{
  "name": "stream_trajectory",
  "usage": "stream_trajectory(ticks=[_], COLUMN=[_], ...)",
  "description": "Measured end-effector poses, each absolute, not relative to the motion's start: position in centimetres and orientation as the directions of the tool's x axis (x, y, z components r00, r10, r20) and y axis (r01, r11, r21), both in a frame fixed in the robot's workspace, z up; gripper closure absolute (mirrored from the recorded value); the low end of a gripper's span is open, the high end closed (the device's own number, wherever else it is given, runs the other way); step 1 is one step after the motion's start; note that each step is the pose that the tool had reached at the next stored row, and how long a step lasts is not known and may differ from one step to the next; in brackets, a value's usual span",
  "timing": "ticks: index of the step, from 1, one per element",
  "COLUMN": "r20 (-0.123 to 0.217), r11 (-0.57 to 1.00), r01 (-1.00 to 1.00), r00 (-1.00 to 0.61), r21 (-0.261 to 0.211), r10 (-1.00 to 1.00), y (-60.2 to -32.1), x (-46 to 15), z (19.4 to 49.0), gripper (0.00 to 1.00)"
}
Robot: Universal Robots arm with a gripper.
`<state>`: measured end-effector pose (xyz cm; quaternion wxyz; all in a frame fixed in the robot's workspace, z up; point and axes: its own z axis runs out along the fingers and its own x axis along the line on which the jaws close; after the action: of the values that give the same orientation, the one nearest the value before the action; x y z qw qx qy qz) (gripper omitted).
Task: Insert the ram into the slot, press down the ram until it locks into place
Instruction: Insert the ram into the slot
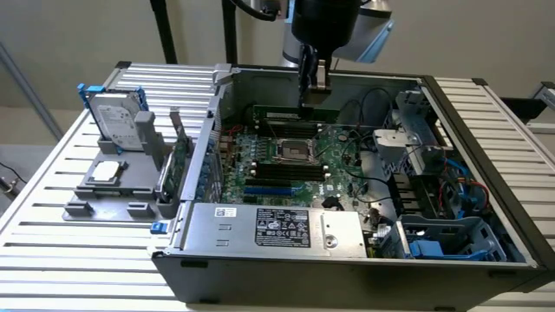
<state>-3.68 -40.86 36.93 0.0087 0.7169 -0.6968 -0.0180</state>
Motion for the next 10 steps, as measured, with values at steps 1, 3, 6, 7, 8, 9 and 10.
stream_trajectory(ticks=[1, 3, 6, 7, 8, 9, 10], r20=[-0.013, -0.011, -0.009, -0.008, -0.009, -0.009, -0.008], r11=[-0.031, -0.038, -0.048, -0.05, -0.05, -0.051, -0.051], r01=[-0.999, -0.999, -0.998, -0.998, -0.998, -0.998, -0.998], r00=[0.031, 0.038, 0.048, 0.049, 0.05, 0.051, 0.051], r21=[0.038, 0.038, 0.038, 0.038, 0.038, 0.038, 0.038], r10=[-0.999, -0.999, -0.999, -0.999, -0.999, -0.999, -0.999], y=[-40.9, -40.9, -40.8, -40.8, -40.9, -40.8, -40.9], x=[-3.5, -3.2, -2.7, -2.7, -2.7, -2.6, -2.6], z=[36.8, 36.4, 35.8, 35.7, 35.5, 35.3, 35.1], gripper=[0.87, 0.87, 0.87, 0.87, 0.87, 0.87, 0.87])
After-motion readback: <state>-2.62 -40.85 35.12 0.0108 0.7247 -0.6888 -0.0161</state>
